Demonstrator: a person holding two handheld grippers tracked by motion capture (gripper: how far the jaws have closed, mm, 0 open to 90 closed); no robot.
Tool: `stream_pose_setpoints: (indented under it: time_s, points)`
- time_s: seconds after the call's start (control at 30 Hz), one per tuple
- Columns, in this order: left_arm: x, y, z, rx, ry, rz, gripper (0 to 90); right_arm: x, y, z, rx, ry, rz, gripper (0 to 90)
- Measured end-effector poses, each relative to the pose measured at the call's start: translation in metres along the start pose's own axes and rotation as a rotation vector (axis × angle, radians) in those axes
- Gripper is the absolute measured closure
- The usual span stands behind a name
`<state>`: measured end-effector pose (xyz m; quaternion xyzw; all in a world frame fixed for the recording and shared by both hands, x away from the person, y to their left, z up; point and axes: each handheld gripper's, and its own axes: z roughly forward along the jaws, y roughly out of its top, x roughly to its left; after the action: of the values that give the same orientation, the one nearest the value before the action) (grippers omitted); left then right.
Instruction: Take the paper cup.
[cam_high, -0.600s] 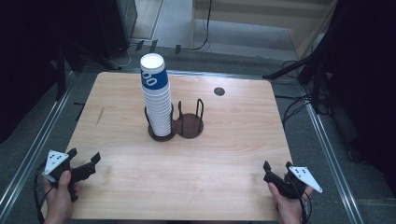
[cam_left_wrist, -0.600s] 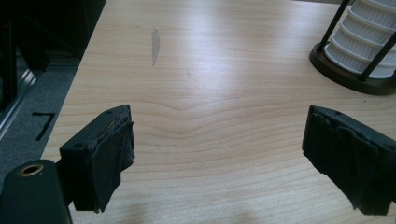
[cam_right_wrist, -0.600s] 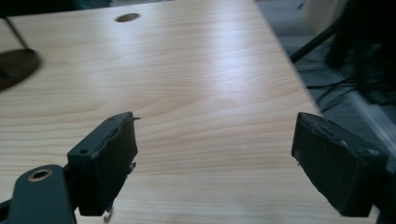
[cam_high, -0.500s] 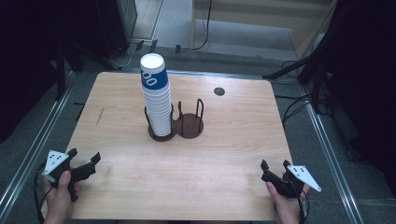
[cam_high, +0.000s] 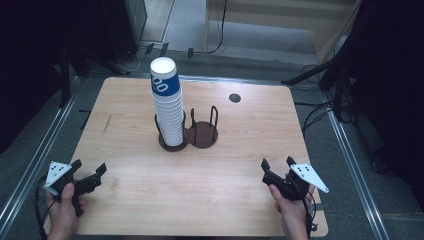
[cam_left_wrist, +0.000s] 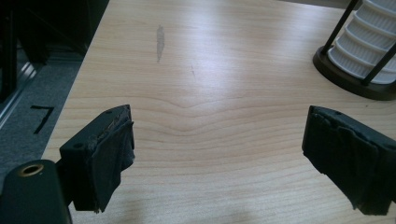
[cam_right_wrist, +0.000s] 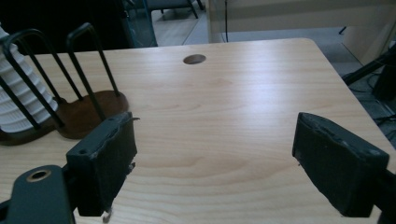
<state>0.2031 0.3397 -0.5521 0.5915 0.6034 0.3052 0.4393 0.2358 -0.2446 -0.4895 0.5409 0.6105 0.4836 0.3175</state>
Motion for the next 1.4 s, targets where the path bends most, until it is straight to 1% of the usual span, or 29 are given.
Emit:
stream_pose_setpoints:
  time_s: [0.1,0.2,0.27,0.3,0.33,0.37,0.4,0.43,0.5,0.7,0.83,0.93,1.07,1.13,1.27,1.3,1.33,1.4]
  points:
    - [-0.001,0.001,0.002,0.009,0.017,0.0,9.7,0.011,0.007,0.006,0.004,0.007,-0.009,13.5]
    - [-0.002,0.001,0.003,0.027,0.018,0.011,9.7,0.023,0.014,0.012,0.005,0.023,-0.023,13.8]
    - [-0.003,0.002,0.005,0.038,0.021,0.023,9.7,0.03,0.019,0.015,-0.006,0.031,-0.035,13.8]
    - [-0.003,0.002,0.005,0.038,0.021,0.023,9.7,0.03,0.019,0.015,-0.006,0.031,-0.035,13.8]
    - [-0.004,0.002,0.006,0.051,0.027,0.034,9.7,0.039,0.025,0.018,-0.014,0.035,-0.044,13.8]
    - [-0.004,0.002,0.006,0.051,0.027,0.034,9.7,0.039,0.025,0.018,-0.014,0.035,-0.044,13.8]
    - [-0.004,0.003,0.006,0.05,0.036,0.028,9.7,0.041,0.027,0.019,-0.02,0.04,-0.044,13.8]
    - [-0.004,0.003,0.006,0.047,0.048,0.019,9.7,0.049,0.034,0.022,-0.026,0.044,-0.055,13.8]
    - [-0.004,0.003,0.007,0.043,0.055,0.02,9.7,0.054,0.039,0.024,-0.032,0.05,-0.059,13.8]
    - [-0.003,0.003,0.006,0.039,0.025,0.02,9.7,0.073,0.051,0.032,-0.037,0.067,-0.081,14.2]
    - [-0.002,0.003,0.006,0.043,0.02,0.02,9.7,0.088,0.056,0.039,-0.038,0.083,-0.095,14.3]
    - [-0.003,0.003,0.007,0.048,0.014,0.032,9.7,0.099,0.062,0.043,-0.045,0.108,-0.107,14.9]
    - [-0.004,0.003,0.008,0.049,0.016,0.043,9.7,0.115,0.068,0.047,-0.051,0.13,-0.12,14.7]
    - [-0.005,0.003,0.008,0.049,0.018,0.047,9.7,0.122,0.071,0.05,-0.053,0.132,-0.132,14.7]
    - [-0.005,0.003,0.008,0.052,0.02,0.048,9.7,0.136,0.075,0.056,-0.05,0.143,-0.131,14.0]
    - [-0.005,0.003,0.008,0.052,0.02,0.048,9.7,0.136,0.075,0.056,-0.05,0.143,-0.131,14.0]
    - [-0.005,0.003,0.008,0.055,0.018,0.049,9.7,0.141,0.078,0.058,-0.05,0.157,-0.124,14.0]
    - [-0.006,0.003,0.008,0.053,0.019,0.053,9.7,0.147,0.08,0.061,-0.049,0.166,-0.13,14.9]
